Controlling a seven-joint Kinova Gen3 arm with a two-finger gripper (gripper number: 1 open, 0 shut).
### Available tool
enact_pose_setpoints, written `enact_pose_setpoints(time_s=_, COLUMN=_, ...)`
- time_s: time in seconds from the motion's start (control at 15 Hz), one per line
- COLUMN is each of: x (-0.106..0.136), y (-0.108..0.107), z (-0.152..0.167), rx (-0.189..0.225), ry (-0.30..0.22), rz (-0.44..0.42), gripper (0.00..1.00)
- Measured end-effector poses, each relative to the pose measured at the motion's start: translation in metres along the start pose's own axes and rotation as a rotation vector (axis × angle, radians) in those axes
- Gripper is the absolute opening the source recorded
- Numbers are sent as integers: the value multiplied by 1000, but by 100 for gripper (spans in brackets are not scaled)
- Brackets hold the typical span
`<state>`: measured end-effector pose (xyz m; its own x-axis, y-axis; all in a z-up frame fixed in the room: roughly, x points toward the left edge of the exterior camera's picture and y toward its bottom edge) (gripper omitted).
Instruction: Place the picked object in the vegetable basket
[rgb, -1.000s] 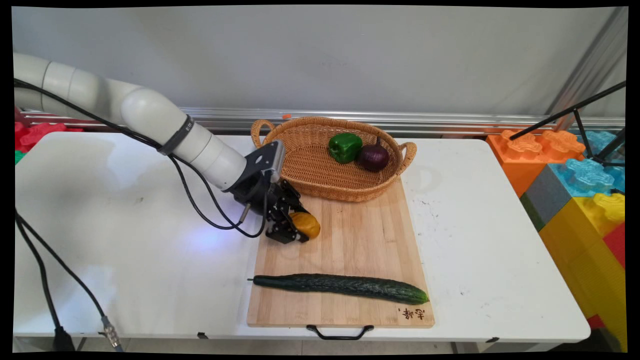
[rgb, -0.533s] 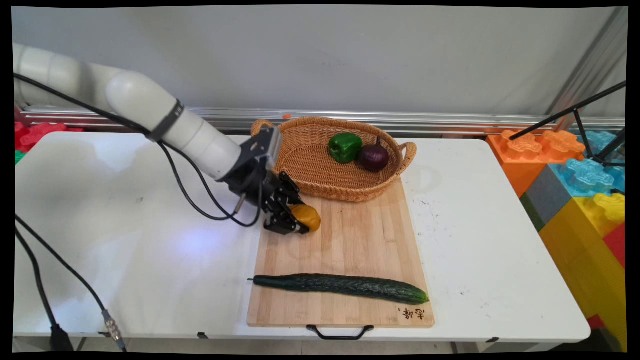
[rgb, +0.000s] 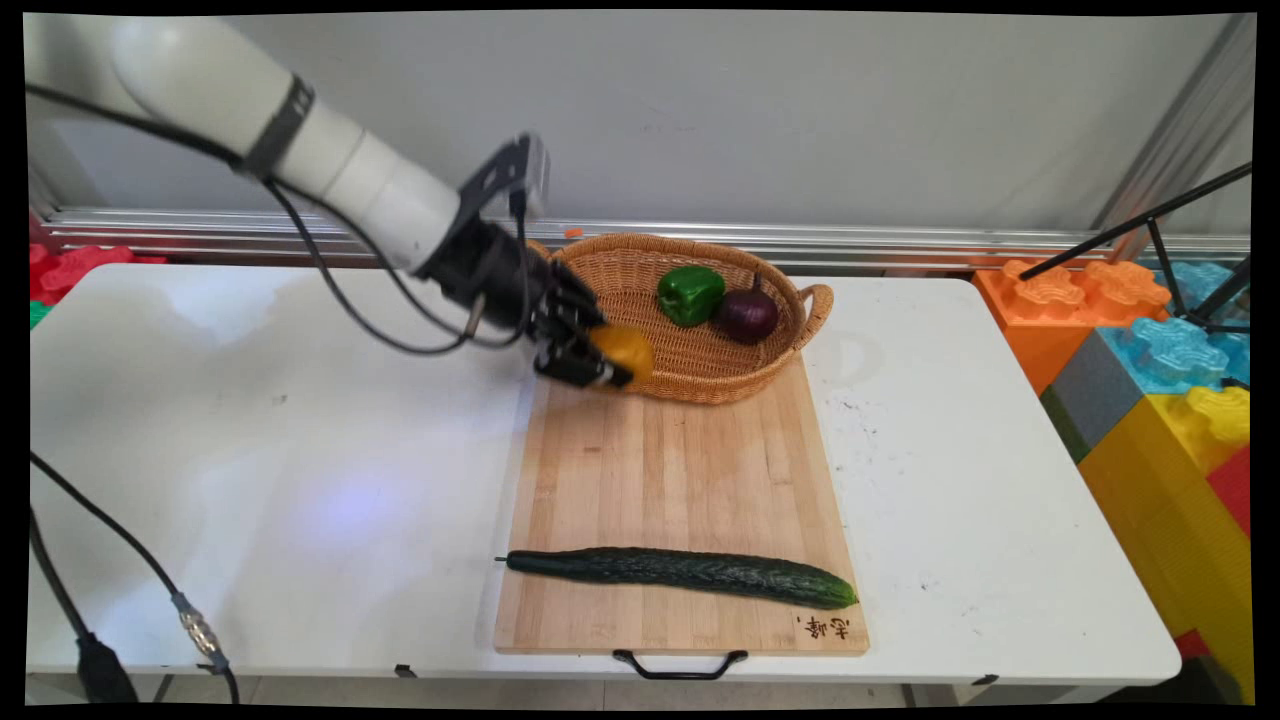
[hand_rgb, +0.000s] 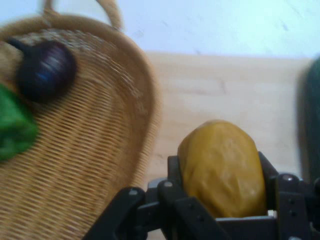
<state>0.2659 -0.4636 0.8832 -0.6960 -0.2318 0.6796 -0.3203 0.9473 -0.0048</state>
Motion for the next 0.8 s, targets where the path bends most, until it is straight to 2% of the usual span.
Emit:
enact_pose_setpoints(time_s=0.2, x=19, y=-12, z=-18, rx=98, ry=21, rz=-41, gripper=0)
enact_pose_setpoints(time_s=0.33, x=22, y=-22, z=-23, rx=150, ry=18, rz=-61, gripper=0)
enact_pose_setpoints(time_s=0.8, x=8, y=-64, z=-11, rx=330, ry=-51, rz=-147, gripper=0)
